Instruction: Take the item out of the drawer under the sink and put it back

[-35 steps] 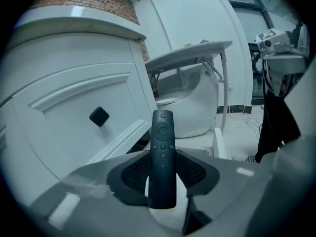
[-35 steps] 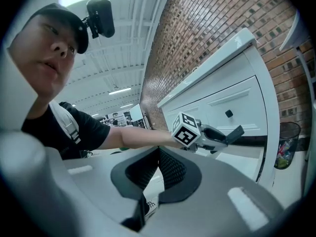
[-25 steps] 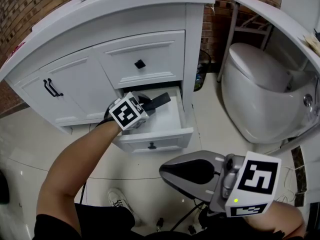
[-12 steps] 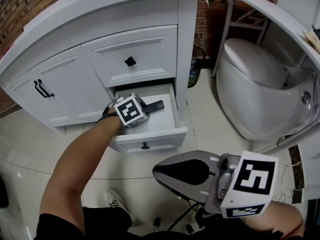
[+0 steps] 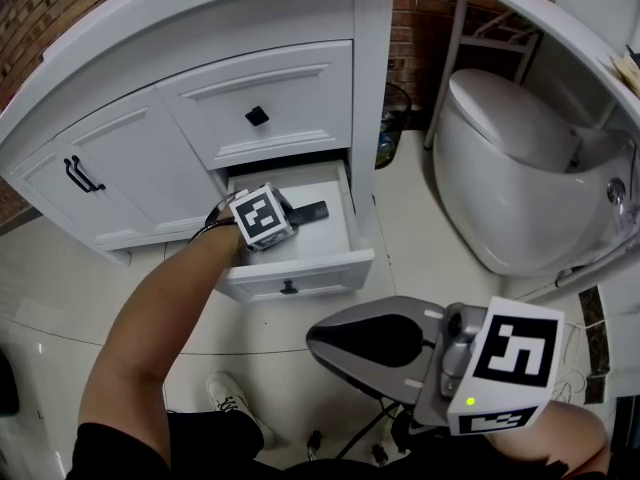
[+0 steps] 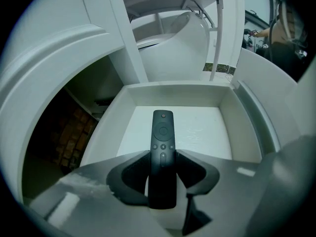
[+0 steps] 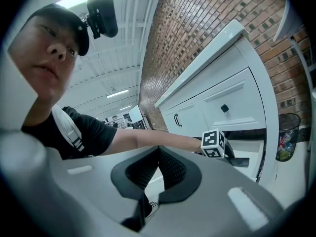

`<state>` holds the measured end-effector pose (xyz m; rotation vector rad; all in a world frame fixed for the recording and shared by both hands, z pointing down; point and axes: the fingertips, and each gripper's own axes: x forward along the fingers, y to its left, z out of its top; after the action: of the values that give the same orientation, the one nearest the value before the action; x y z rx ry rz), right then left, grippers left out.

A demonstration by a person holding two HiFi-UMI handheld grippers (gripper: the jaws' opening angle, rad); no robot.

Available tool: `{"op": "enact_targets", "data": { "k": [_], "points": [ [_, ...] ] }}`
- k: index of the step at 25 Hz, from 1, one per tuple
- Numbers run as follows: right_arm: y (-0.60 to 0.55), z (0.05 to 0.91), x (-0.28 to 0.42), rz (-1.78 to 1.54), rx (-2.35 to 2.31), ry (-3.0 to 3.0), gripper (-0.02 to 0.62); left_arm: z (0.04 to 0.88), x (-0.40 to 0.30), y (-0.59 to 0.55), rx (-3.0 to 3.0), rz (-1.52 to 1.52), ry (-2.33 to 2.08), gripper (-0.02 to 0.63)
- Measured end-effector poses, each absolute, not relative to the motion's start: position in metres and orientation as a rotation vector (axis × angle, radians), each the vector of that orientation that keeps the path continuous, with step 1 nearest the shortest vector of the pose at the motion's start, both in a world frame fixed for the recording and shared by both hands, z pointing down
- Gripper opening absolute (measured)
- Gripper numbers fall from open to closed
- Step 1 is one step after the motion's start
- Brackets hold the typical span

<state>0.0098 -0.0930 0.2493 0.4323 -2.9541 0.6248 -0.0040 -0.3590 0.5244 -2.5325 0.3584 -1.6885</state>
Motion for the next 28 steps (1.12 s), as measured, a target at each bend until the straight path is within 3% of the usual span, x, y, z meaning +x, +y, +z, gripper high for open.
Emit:
{"op": "enact_targets", "data": {
  "k": [10,16,19,28],
  "points": [
    [-0.095,0.246,0.016,0.637,0.457,-2.964,0.008,0.504,-0.003,-0.358,-2.593,-1.620,0.400,0.169],
    [-0.097,0.244,0.019,0.603,0.515,-2.960,0.008,0.485,-0.008,-0.348,-2.564,-1.608,0.427,0.109],
    [-0.099,0.245,0.017,0.575,0.542,-2.957,0.008,0.465,-0.011,-0.348,-2.581,-1.541,0.510,0.008],
    [-0.105,0.245,0.021,0.522,0.638,-2.934,0.008,0.410,-0.044,-0.338,-2.619,-1.412,0.716,0.006]
  ]
}}
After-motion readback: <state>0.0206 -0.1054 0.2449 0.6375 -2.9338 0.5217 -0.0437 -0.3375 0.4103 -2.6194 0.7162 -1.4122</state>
